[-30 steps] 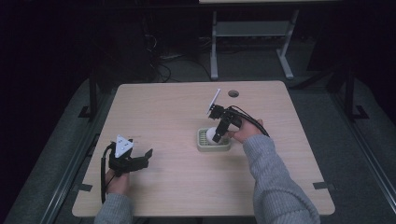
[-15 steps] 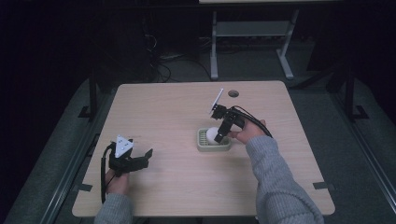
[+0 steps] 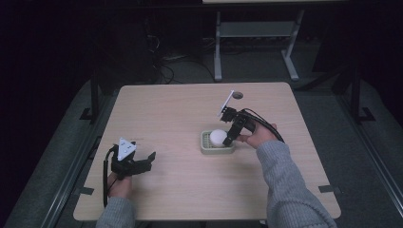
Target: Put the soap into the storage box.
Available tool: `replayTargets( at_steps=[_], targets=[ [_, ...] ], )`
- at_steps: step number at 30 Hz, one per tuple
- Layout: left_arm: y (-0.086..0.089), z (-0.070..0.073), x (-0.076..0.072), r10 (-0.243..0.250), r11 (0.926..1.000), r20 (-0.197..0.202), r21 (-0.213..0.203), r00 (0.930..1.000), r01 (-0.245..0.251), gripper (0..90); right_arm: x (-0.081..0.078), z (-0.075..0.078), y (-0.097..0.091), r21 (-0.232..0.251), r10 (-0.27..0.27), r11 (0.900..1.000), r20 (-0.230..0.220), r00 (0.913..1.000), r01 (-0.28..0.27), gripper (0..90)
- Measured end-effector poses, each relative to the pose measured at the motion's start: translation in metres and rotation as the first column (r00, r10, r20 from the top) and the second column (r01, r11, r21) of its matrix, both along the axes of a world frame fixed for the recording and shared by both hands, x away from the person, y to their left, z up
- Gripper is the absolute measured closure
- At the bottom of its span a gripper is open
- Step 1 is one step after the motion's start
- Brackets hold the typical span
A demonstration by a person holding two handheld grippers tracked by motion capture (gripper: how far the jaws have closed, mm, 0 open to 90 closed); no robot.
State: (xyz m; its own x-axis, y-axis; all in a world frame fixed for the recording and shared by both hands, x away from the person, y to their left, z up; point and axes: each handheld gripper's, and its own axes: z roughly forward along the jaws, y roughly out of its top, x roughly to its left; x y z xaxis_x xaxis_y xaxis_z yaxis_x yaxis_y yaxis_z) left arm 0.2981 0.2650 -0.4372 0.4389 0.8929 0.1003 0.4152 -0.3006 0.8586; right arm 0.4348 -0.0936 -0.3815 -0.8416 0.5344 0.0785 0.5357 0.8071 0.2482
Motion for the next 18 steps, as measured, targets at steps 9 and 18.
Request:
replayTargets(
  at_steps=[9, 18],
  targets=[
    [0.0, 0.0, 0.0, 0.0, 1.0, -0.001, 0.003, 1.0, 0.0, 14.8, -0.008, -0.001, -0.008, 0.008, -0.002, 1.0, 0.011, 0.9999, 0.002, 22.7],
    [0.0, 0.0, 0.0, 0.0, 1.0, -0.001, 0.003, 1.0, 0.0, 14.8, -0.014, -0.004, -0.018, 0.012, -0.018, 0.9998, 0.002, 0.9998, 0.018, 22.7]
  ],
)
